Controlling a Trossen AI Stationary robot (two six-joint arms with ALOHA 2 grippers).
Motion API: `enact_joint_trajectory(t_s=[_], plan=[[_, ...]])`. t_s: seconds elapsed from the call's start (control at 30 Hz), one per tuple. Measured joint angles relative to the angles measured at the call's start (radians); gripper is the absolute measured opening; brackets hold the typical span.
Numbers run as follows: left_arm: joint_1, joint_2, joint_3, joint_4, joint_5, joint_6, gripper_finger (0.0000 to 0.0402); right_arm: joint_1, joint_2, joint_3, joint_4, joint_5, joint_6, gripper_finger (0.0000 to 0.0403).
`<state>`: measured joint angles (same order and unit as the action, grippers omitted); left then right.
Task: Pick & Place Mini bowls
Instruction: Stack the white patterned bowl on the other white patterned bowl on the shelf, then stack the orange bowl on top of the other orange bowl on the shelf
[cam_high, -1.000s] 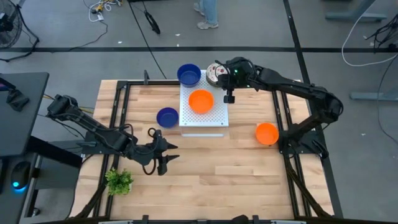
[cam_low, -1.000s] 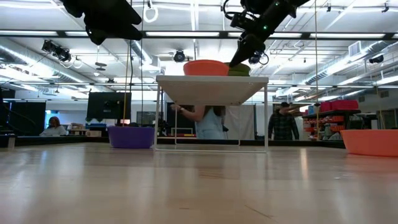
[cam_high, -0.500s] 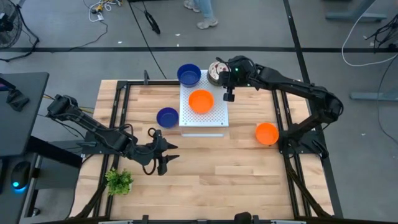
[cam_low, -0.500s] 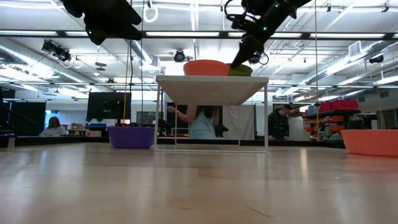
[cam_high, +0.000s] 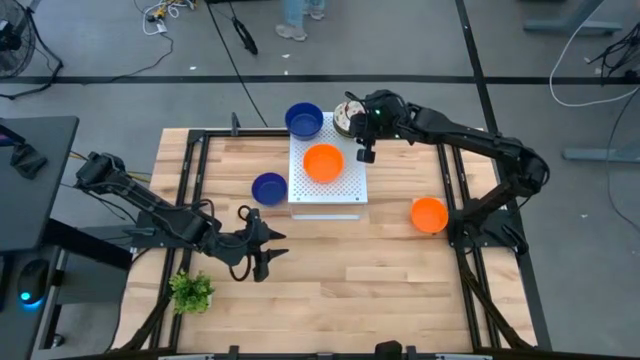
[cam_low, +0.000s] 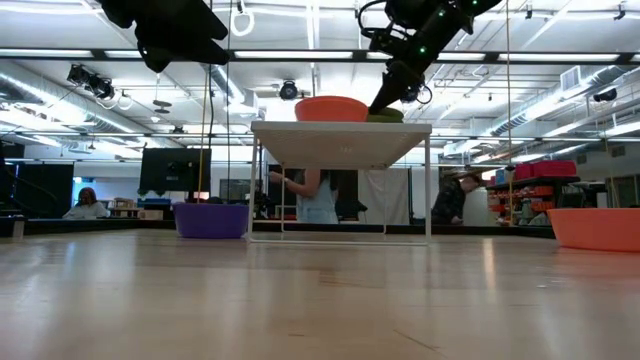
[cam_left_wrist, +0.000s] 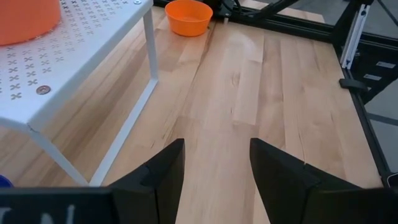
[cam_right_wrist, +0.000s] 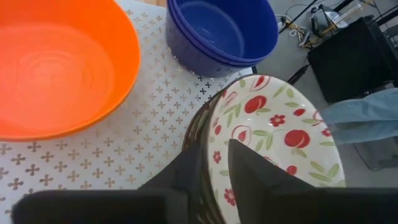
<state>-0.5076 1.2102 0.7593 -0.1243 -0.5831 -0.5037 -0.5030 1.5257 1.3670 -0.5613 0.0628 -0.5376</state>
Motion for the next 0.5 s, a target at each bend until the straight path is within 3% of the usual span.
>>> enact_joint_trajectory(t_s=[0.37,0.5], plan=[[0.000,0.000,0.000,0.000,0.000,0.000,0.0186,0.023,-0.018,0.000,0.004,-0.022,0.006,0.0162],[0.000,0.000,0.000,0.000,0.000,0.000,0.0186,0.075,-0.066,0.000,0.006,0.062,0.021,0.0180]])
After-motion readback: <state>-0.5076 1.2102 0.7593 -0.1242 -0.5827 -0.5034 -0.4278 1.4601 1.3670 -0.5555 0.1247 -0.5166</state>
